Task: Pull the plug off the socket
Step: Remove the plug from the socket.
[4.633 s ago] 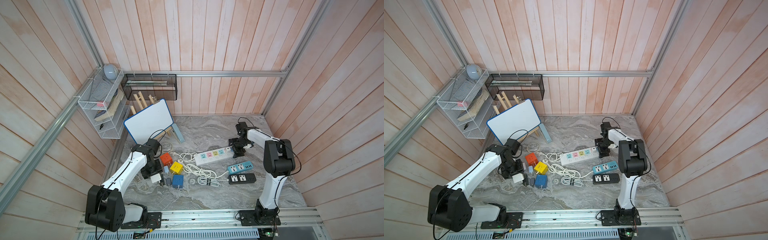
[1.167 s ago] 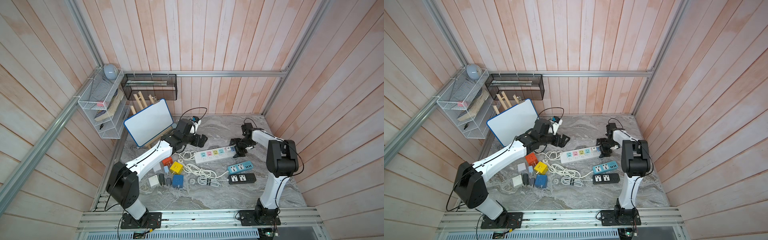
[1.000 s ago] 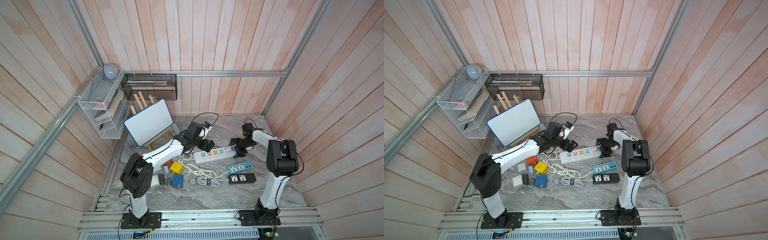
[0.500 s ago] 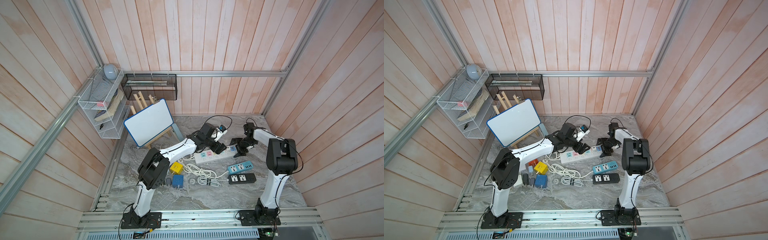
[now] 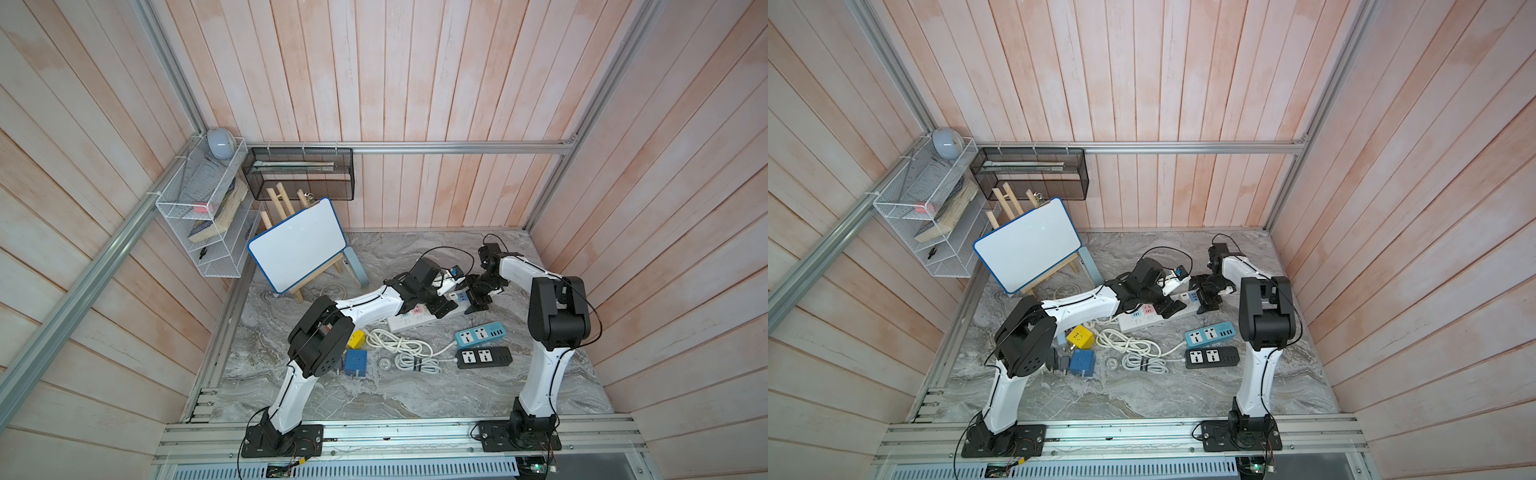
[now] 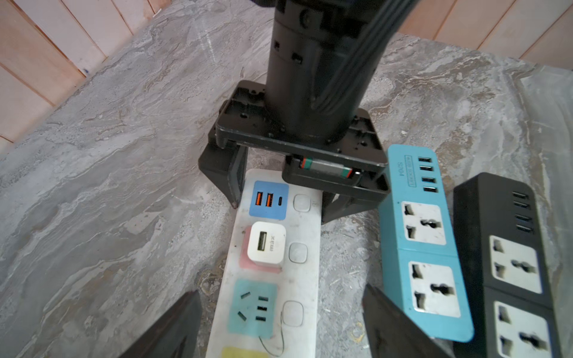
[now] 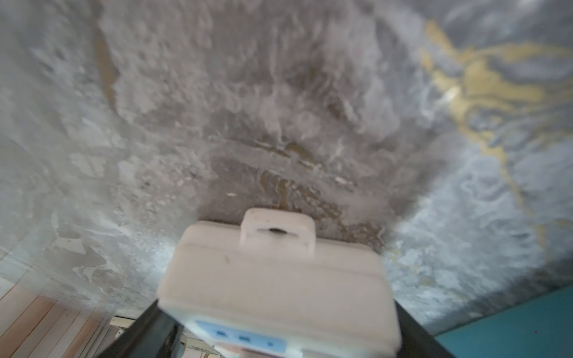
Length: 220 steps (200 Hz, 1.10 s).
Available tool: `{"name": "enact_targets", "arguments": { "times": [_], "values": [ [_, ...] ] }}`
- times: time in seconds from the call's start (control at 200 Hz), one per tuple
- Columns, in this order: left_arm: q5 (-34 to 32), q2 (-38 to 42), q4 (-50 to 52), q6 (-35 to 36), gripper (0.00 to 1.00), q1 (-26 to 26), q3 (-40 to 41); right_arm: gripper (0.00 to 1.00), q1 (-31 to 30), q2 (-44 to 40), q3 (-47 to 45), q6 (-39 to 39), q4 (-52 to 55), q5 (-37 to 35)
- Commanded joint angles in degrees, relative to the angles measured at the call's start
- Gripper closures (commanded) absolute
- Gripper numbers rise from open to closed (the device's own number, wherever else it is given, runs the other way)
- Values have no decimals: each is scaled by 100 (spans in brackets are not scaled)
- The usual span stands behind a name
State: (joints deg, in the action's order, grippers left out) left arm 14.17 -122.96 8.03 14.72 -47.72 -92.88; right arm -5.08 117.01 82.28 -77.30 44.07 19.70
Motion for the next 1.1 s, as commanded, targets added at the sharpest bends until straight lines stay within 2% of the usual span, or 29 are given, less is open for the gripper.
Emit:
{"name": "enact_targets", "arguments": {
  "times": [0.0, 0.33, 0.43, 0.865, 1.005, 1.095],
  "values": [
    [-167, -254, -304, 170, 18, 14, 126, 99, -238, 523, -257, 125, 124, -296],
    [-29, -819, -592, -80, 24, 48, -236, 100, -307, 487, -134, 95, 248, -223],
    [-59, -867, -624, -135, 29, 82, -300, 100, -360, 472, -138, 47, 258, -138],
    [208, -922, -843, -249, 33, 178, -314, 100, -485, 474, -166, -82, 202, 102],
    [431, -993, -849, -290, 47, 202, -379, 100, -491, 432, -226, -101, 172, 96],
    [503, -1020, -865, -309, 49, 207, -389, 100, -485, 454, -198, -110, 167, 121]
  ]
}}
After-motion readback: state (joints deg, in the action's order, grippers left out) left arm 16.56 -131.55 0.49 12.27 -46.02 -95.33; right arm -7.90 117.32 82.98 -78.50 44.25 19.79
